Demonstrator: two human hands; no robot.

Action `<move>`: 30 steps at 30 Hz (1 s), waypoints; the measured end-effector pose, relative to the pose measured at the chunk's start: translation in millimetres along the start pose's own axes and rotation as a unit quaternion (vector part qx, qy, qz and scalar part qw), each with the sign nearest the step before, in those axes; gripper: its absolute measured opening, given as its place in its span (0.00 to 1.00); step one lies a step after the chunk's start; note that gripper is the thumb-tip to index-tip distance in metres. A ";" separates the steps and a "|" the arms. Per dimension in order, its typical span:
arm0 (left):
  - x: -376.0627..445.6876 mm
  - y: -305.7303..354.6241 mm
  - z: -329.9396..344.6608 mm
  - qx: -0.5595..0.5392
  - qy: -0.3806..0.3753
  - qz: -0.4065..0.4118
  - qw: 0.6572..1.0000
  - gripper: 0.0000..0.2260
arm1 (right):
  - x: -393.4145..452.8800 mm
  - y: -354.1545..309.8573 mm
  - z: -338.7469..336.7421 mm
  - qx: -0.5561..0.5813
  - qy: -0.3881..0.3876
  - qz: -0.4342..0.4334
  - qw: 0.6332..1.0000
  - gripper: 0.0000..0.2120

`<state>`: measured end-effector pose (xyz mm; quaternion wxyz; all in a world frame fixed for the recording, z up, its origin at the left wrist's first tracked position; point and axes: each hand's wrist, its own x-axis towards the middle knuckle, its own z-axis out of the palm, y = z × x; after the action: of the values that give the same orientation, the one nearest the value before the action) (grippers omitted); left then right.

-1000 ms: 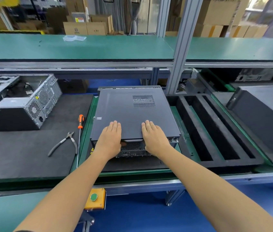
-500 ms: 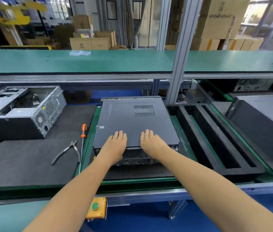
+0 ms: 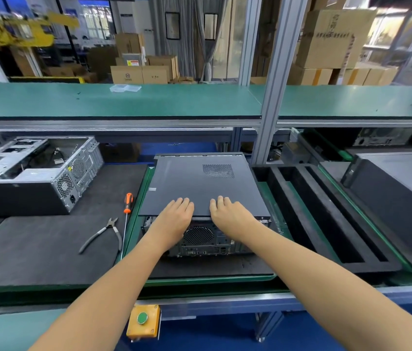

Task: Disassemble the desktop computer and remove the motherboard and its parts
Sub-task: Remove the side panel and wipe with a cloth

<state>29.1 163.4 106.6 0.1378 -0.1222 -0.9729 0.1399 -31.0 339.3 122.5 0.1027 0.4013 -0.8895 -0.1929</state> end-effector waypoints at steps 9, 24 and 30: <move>28.5 -21.8 -32.8 0.032 0.154 0.018 0.987 0.14 | 17.5 32.6 -34.0 0.076 0.102 0.088 0.988 0.09; 65.6 -1.8 -49.3 -0.036 0.410 -0.048 0.910 0.11 | 10.8 84.5 -52.6 0.163 0.201 0.207 0.944 0.09; 101.5 36.9 -70.9 -0.198 0.426 -0.084 0.879 0.11 | -18.8 121.9 -48.6 0.172 0.229 0.271 0.919 0.11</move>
<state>-36.7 242.7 184.5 0.5230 -0.1130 -0.8343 -0.1329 -84.4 414.3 217.8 0.2819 0.1895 -0.9357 0.0953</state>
